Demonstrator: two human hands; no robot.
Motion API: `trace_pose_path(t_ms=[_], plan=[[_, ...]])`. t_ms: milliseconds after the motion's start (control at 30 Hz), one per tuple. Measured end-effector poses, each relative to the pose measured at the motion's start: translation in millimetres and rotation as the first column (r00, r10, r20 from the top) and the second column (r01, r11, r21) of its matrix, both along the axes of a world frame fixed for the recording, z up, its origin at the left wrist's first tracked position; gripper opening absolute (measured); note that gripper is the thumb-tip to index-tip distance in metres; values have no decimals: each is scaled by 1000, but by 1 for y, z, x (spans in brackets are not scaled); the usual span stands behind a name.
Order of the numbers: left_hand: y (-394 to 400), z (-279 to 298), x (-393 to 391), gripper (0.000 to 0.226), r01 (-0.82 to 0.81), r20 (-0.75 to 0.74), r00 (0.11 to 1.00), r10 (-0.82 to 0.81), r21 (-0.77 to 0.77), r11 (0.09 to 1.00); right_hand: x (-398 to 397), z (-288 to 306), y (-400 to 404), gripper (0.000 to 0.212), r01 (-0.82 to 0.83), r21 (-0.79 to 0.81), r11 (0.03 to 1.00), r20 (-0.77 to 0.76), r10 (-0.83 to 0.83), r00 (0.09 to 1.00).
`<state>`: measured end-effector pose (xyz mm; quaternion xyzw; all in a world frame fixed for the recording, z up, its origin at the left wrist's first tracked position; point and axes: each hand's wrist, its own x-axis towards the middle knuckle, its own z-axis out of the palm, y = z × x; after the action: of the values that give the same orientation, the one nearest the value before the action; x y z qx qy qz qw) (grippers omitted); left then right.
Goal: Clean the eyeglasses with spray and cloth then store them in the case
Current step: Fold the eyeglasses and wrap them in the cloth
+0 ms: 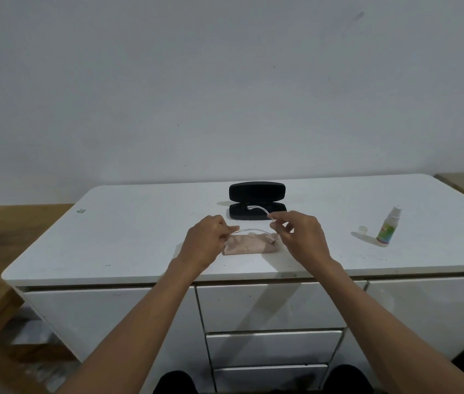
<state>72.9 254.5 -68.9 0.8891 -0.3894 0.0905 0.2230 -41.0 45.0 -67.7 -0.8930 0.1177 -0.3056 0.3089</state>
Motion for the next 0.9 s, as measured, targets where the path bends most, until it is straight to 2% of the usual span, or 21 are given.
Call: trace_pose_path(t_ms=[67,200,267,367,500,567,700,900], plan=[[-1,-2,3,32,-9,-49,999,7,-39,999,3,3,1,23,-31,-54,998,-37,29,999],[4,-5,10,21,-82,-286,958,-16,-326,942,10,6,5,25,-63,-183,981,-136,38,990],[9,-5,13,26,-135,-408,911,-62,-436,890,12,6,7,24,-67,-194,979,-162,36,986],[16,-3,16,37,-203,-514,854,-86,-479,854,12,5,6,18,-90,-180,980,-185,56,981],[21,1,14,24,-121,-394,915,-86,-470,874,6,6,2,12,-141,-166,976,-175,112,978],[21,3,11,21,-36,-357,928,-107,-371,928,3,7,-1,13,-172,-171,970,-214,134,968],[19,6,8,35,53,-280,956,-91,-140,989,-1,7,-4,12,-199,-172,965,-244,154,957],[18,6,6,51,107,-202,972,-124,-94,990,-3,8,-6,29,-267,-181,947,-325,198,925]])
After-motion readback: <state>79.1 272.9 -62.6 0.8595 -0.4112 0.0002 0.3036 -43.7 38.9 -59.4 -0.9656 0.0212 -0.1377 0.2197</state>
